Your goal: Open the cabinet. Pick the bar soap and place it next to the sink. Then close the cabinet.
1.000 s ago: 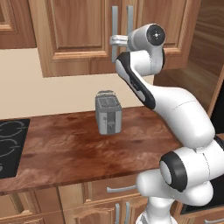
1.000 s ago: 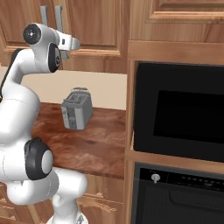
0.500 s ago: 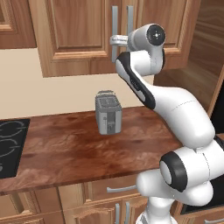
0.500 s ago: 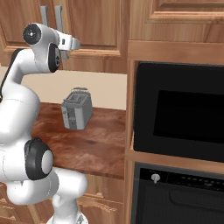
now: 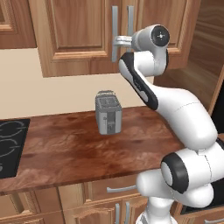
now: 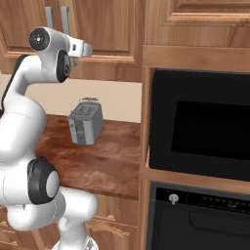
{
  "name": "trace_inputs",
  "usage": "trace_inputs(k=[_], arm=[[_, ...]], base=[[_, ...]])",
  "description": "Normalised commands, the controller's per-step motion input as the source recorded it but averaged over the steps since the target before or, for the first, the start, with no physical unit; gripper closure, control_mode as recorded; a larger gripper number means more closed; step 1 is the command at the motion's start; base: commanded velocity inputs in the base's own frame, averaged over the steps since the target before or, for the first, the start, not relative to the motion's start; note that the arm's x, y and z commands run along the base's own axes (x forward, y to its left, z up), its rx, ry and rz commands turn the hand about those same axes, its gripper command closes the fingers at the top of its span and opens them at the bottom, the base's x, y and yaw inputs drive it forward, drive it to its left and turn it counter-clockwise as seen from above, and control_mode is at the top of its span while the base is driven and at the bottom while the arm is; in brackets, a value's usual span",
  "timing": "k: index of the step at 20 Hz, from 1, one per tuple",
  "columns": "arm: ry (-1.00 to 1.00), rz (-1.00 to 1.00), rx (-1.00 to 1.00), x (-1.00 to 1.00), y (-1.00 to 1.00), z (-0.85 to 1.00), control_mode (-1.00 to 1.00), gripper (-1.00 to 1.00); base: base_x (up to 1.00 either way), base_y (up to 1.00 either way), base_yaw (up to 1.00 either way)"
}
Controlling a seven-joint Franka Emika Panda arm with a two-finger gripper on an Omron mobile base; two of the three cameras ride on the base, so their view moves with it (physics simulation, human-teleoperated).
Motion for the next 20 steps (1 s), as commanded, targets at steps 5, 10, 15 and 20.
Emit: trace_inputs(k=[5,10,15,20], arm=[[0.0,0.0,0.0,-0.09,-0.47,0.0,-1.0,1.0],[0.0,-0.01,0.0,-0.4,-0.45,0.06,-1.0,1.0],[0.0,0.0,0.0,-0.87,-0.5,0.15,-1.0,1.0],[0.0,0.0,0.0,-0.84,-0.53,0.14,-1.0,1.0]], base=[[0.0,0.0,0.0],[0.0,0.0,0.0],[0.0,0.0,0.0],[0.0,0.0,0.0]])
